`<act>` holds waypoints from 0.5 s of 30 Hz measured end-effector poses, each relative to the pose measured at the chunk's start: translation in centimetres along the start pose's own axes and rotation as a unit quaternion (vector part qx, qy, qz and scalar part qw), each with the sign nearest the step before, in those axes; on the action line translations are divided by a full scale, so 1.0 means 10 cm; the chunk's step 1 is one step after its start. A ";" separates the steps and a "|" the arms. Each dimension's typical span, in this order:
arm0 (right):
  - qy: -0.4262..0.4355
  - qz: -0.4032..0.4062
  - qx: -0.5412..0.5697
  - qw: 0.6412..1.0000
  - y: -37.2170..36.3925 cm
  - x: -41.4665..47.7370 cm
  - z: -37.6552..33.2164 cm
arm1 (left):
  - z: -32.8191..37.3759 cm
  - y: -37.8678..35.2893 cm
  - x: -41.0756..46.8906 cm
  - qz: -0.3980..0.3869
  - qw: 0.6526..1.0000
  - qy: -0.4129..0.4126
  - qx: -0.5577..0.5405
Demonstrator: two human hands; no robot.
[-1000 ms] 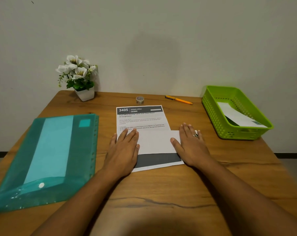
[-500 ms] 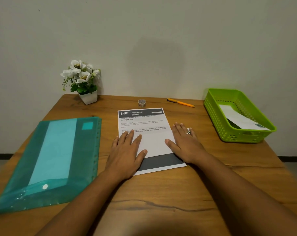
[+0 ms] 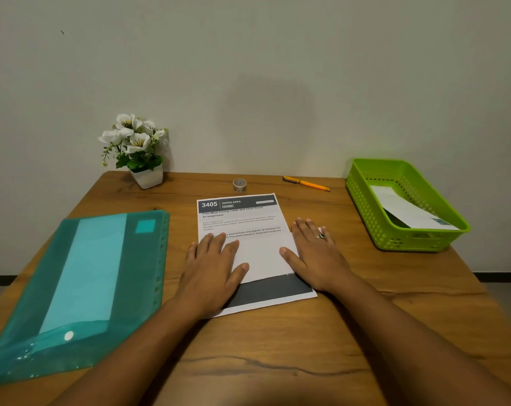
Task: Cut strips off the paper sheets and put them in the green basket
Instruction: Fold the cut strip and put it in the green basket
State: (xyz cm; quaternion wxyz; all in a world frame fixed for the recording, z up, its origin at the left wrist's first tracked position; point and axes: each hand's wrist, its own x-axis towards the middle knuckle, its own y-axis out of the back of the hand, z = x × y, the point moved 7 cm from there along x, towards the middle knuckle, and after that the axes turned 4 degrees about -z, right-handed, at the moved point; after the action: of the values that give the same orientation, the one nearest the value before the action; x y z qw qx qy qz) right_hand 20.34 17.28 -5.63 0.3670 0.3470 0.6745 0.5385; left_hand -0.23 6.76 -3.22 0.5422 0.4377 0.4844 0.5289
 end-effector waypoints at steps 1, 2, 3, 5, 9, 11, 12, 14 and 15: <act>-0.001 0.004 0.001 1.000 0.00 0.00 0.00 | -0.01 0.08 0.07 0.024 1.000 -0.003 -0.014; 0.000 0.007 0.003 1.000 0.00 0.01 0.00 | -0.02 0.15 0.16 0.046 0.999 -0.001 -0.029; 0.000 0.010 0.004 1.000 0.00 0.01 0.00 | -0.05 0.22 0.27 0.063 0.997 0.007 -0.048; 0.002 0.016 0.007 1.000 0.00 0.00 0.01 | -0.11 0.32 0.52 0.090 0.992 0.026 -0.088; 0.009 0.029 0.017 0.999 0.01 -0.01 0.02 | -0.19 0.51 1.08 0.111 0.986 0.030 -0.123; 0.009 0.032 0.022 0.999 0.01 -0.01 0.03 | -0.21 0.59 1.35 0.110 0.987 0.042 -0.113; 0.009 0.034 0.024 0.999 0.01 -0.02 0.03 | -0.22 0.61 1.47 0.107 0.988 0.048 -0.102; 0.008 0.038 0.025 0.999 0.00 -0.01 0.05 | -0.22 0.59 1.66 0.096 0.991 0.052 -0.081; 0.008 0.038 0.025 0.999 0.00 -0.01 0.05 | -0.24 0.57 1.74 0.092 0.992 0.054 -0.072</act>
State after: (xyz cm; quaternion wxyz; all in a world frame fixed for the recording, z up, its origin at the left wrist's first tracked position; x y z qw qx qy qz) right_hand 20.83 17.46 -5.70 0.3320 0.3772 0.6766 0.5382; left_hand -3.92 24.39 1.00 0.4943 0.4109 0.4310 0.6333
